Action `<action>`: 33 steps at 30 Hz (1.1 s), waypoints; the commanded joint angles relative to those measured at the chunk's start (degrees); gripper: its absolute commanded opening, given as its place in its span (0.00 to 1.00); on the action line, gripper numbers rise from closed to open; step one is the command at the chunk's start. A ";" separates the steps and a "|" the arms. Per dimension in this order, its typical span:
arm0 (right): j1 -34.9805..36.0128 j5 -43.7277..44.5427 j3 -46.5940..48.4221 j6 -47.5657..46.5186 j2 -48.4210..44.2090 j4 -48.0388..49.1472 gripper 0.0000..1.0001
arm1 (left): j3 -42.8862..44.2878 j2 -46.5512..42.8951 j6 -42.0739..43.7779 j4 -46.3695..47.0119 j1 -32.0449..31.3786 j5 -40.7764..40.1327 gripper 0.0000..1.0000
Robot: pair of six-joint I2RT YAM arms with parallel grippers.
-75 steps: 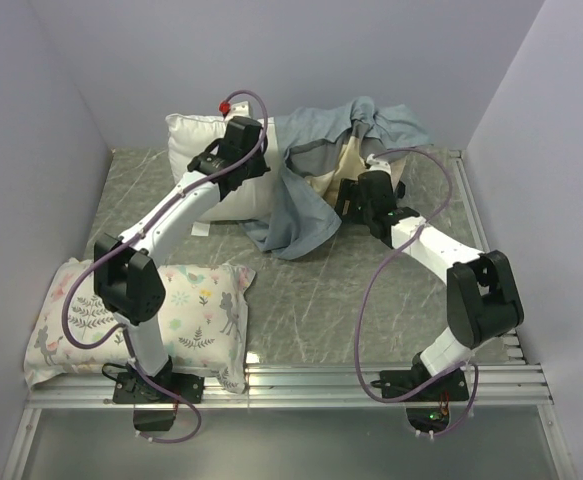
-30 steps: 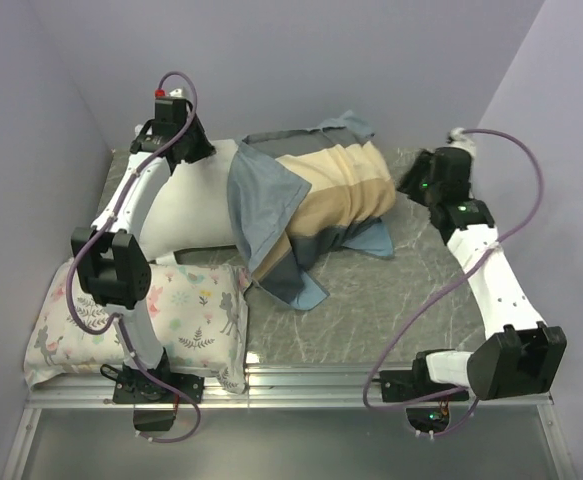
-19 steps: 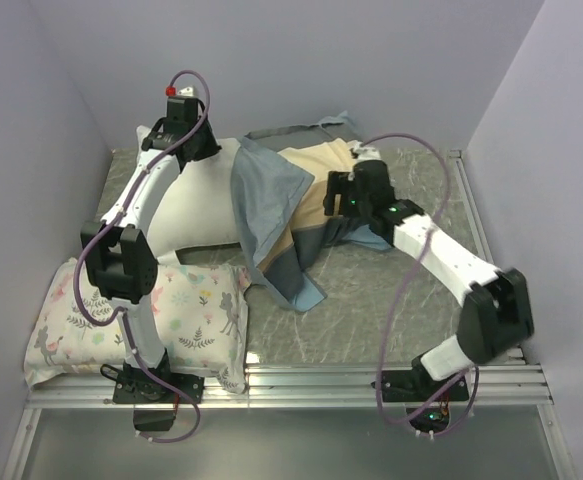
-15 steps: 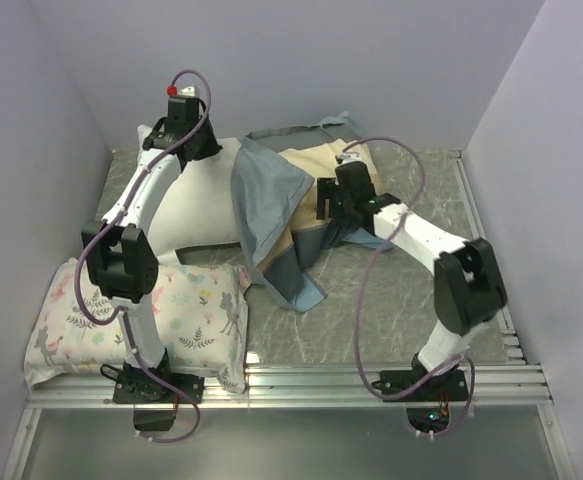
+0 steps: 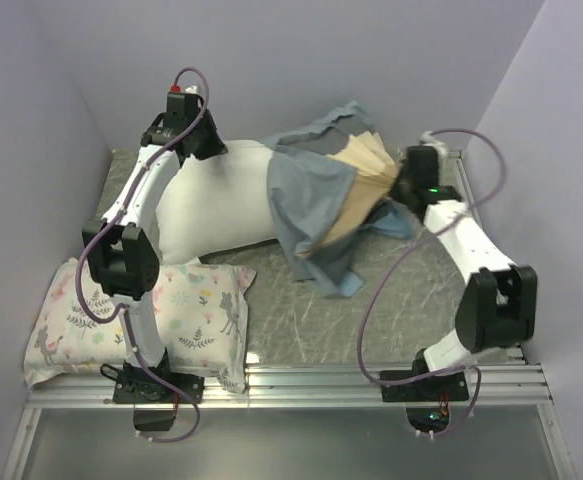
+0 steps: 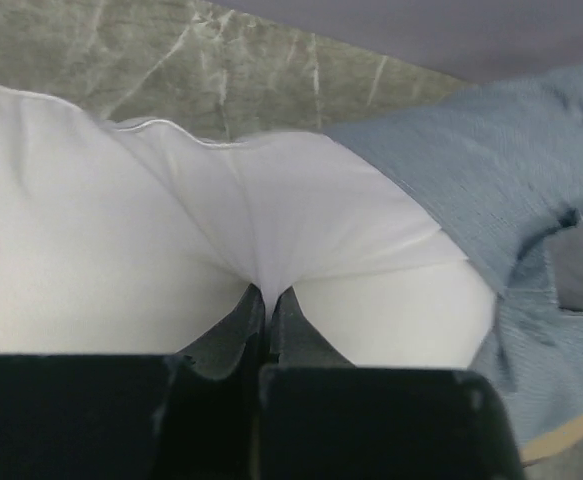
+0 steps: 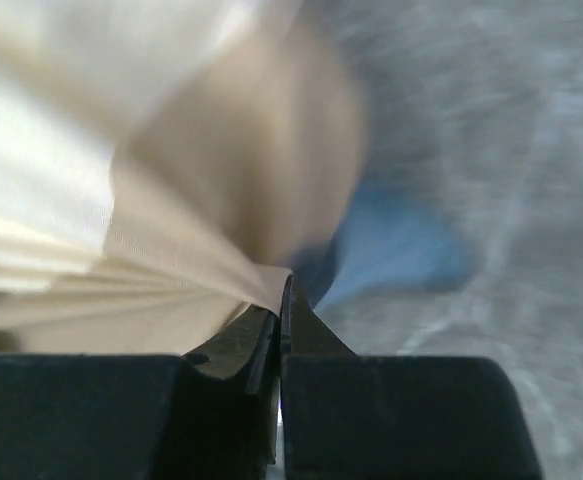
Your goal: Remove the pillowcase from the pillow
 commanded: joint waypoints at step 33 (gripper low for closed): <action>1.85 -2.42 -7.32 3.29 -8.97 -3.20 0.17 | -35.66 -18.67 -15.97 22.71 -10.94 -14.82 0.99</action>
